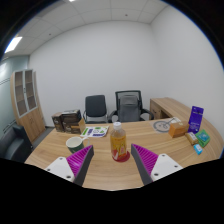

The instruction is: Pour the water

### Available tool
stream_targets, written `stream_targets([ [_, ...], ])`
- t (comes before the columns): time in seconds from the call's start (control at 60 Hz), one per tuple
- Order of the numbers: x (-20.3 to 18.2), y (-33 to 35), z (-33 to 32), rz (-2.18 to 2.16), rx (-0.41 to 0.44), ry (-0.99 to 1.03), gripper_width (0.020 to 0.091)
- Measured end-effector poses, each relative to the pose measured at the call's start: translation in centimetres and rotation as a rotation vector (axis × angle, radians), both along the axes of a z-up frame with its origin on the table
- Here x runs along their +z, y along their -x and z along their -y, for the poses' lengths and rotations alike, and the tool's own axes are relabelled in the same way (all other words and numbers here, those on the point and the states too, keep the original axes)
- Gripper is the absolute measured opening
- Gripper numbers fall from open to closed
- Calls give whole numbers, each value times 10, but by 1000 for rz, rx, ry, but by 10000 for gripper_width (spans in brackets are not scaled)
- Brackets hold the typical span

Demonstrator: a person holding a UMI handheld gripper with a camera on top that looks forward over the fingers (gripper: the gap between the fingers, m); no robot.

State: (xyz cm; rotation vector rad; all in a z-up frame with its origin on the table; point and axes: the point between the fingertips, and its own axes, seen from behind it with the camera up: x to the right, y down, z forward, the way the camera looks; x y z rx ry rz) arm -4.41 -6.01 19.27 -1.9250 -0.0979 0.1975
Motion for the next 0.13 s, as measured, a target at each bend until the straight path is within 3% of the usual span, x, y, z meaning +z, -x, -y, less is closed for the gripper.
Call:
stream_targets([
  [0.133,44,13,73,-13,-30,1,828],
])
